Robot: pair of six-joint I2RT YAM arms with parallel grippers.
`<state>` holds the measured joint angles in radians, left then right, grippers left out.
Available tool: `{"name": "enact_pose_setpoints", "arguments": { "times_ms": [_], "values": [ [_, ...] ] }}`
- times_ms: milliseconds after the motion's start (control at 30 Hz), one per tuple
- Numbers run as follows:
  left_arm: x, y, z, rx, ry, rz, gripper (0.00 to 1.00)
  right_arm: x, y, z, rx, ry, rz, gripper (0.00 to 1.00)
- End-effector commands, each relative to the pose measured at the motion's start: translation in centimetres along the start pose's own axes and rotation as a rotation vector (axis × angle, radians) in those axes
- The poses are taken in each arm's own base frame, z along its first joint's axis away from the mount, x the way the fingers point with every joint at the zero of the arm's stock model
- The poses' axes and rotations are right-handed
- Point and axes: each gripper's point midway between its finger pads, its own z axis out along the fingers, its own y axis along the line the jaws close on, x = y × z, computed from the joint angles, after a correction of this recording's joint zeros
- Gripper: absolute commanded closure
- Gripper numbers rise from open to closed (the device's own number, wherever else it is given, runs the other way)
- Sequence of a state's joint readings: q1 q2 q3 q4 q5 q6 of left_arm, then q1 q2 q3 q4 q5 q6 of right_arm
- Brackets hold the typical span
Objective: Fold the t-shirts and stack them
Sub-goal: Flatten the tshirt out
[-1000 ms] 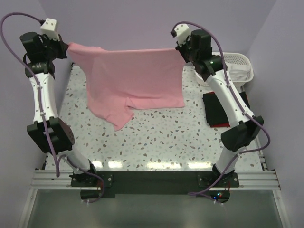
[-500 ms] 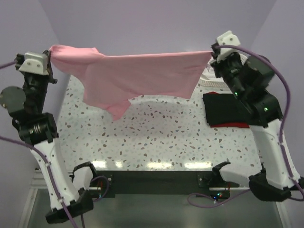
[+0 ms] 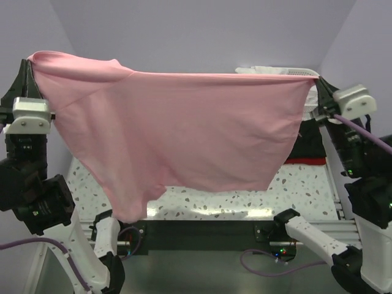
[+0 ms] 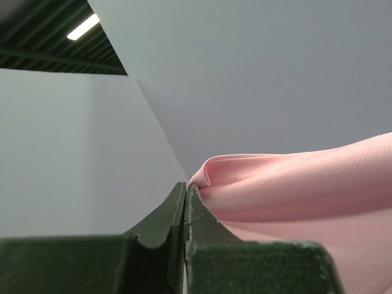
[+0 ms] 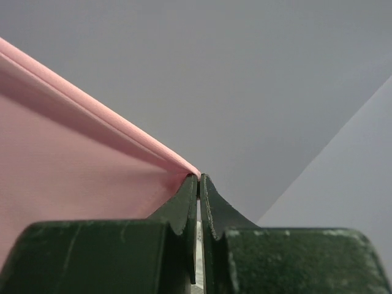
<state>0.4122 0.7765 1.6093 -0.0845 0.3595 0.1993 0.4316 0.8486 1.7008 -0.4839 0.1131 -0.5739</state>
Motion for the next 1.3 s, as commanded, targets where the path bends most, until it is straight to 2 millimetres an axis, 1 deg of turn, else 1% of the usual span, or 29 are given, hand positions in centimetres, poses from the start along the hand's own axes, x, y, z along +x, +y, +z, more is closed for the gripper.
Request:
{"name": "enact_pose_setpoints", "arguments": {
  "times_ms": [0,67,100,133,167,267,300,333,367,400,467,500,533,567,600,667,700,733,767,800,833,900,933,967,1033,1067,1200,1233,1267],
  "values": [
    [10.4,-0.5,1.8,0.031,0.262,0.004,1.00,4.4,1.3,4.1,0.019,0.106,-0.123,1.00],
    [12.7,-3.2,1.6,0.155,0.283,-0.024,1.00,7.6,3.6,6.1,-0.027,0.152,-0.169,1.00],
    [16.0,-5.1,0.7,0.224,0.336,-0.049,1.00,8.7,4.6,6.7,-0.050,0.166,-0.179,1.00],
    [16.8,-6.6,0.4,0.291,0.323,-0.062,1.00,11.2,6.3,7.4,-0.090,0.208,-0.197,1.00],
    [20.0,-8.4,-0.8,0.340,0.374,-0.104,1.00,12.0,7.0,8.1,-0.098,0.209,-0.200,1.00],
    [25.8,-11.4,-2.5,0.415,0.465,-0.181,1.00,17.3,11.1,10.3,-0.188,0.275,-0.225,1.00],
    [28.8,-12.6,-2.7,0.446,0.524,-0.220,1.00,20.1,12.8,11.3,-0.227,0.324,-0.234,1.00],
    [30.9,-13.3,-3.1,0.454,0.573,-0.237,1.00,21.5,13.9,11.9,-0.254,0.340,-0.236,1.00],
    [34.7,-14.9,-3.8,0.478,0.653,-0.285,1.00,23.3,14.5,12.6,-0.265,0.367,-0.233,1.00],
    [36.2,-16.3,-4.1,0.513,0.684,-0.309,1.00,26.4,16.2,13.6,-0.309,0.421,-0.231,1.00],
    [39.1,-18.5,-4.4,0.552,0.735,-0.332,1.00,29.9,17.4,15.0,-0.334,0.462,-0.228,1.00],
    [43.4,-21.3,-5.2,0.594,0.821,-0.373,1.00,33.3,18.7,16.2,-0.365,0.514,-0.236,1.00],
    [43.3,-21.7,-5.1,0.595,0.825,-0.368,1.00,34.9,19.6,16.7,-0.387,0.539,-0.242,1.00],
    [46.0,-23.1,-5.1,0.610,0.872,-0.380,1.00,36.4,19.8,17.3,-0.393,0.561,-0.240,1.00],
    [47.2,-24.3,-5.0,0.625,0.895,-0.384,1.00,38.3,20.6,17.9,-0.412,0.592,-0.240,1.00],
    [51.4,-25.3,-4.6,0.602,0.982,-0.394,1.00,42.3,22.1,19.8,-0.434,0.643,-0.250,1.00],
    [52.6,-25.8,-4.3,0.604,1.001,-0.409,1.00,43.5,22.6,20.4,-0.444,0.657,-0.251,1.00],
    [53.3,-25.3,-2.6,0.579,0.997,-0.406,1.00,45.4,23.4,21.7,-0.455,0.678,-0.253,1.00],
    [55.9,-26.4,-3.4,0.587,1.050,-0.425,1.00,46.2,23.8,22.3,-0.459,0.684,-0.255,1.00],
    [56.6,-26.8,-3.0,0.589,1.056,-0.435,1.00,46.7,24.0,22.9,-0.462,0.689,-0.260,1.00],
    [56.7,-26.6,-1.2,0.584,1.039,-0.440,1.00,48.1,24.7,23.8,-0.473,0.703,-0.265,1.00],
    [59.2,-27.8,-1.4,0.587,1.080,-0.446,1.00,49.1,24.8,24.6,-0.472,0.715,-0.271,1.00],
    [59.2,-27.2,0.4,0.568,1.059,-0.422,1.00,48.5,24.4,25.7,-0.459,0.696,-0.274,1.00],
    [60.6,-27.9,0.1,0.571,1.080,-0.422,1.00,49.9,25.2,25.4,-0.486,0.723,-0.276,1.00],
    [60.8,-27.6,1.8,0.557,1.068,-0.405,1.00,49.9,25.1,26.1,-0.496,0.717,-0.284,1.00],
    [61.7,-28.1,1.6,0.565,1.083,-0.406,1.00,50.7,25.5,26.0,-0.509,0.730,-0.288,1.00],
    [59.9,-28.8,1.8,0.621,1.076,-0.380,1.00,50.6,25.8,26.0,-0.550,0.725,-0.299,1.00],
    [59.8,-29.3,0.6,0.654,1.089,-0.359,1.00,50.5,25.9,25.8,-0.565,0.727,-0.301,1.00],
    [58.0,-29.1,1.1,0.662,1.063,-0.337,1.00,50.5,25.9,25.7,-0.573,0.729,-0.310,1.00]
  ]
}}
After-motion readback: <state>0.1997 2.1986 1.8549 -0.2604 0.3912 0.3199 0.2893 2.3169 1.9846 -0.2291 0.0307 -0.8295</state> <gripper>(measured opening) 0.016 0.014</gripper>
